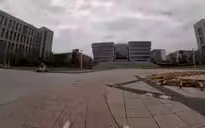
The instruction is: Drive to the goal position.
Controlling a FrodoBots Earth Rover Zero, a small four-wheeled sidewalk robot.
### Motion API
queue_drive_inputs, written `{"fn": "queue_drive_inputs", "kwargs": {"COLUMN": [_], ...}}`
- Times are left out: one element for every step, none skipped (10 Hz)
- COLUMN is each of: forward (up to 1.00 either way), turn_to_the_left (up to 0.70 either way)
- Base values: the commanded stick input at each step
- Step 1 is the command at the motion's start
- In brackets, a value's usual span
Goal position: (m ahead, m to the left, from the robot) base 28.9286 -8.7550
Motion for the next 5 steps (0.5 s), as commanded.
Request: {"fn": "queue_drive_inputs", "kwargs": {"forward": [0.70, 0.70, 0.70, 0.70, 0.70], "turn_to_the_left": [0.00, 0.00, 0.00, 0.00, 0.00]}}
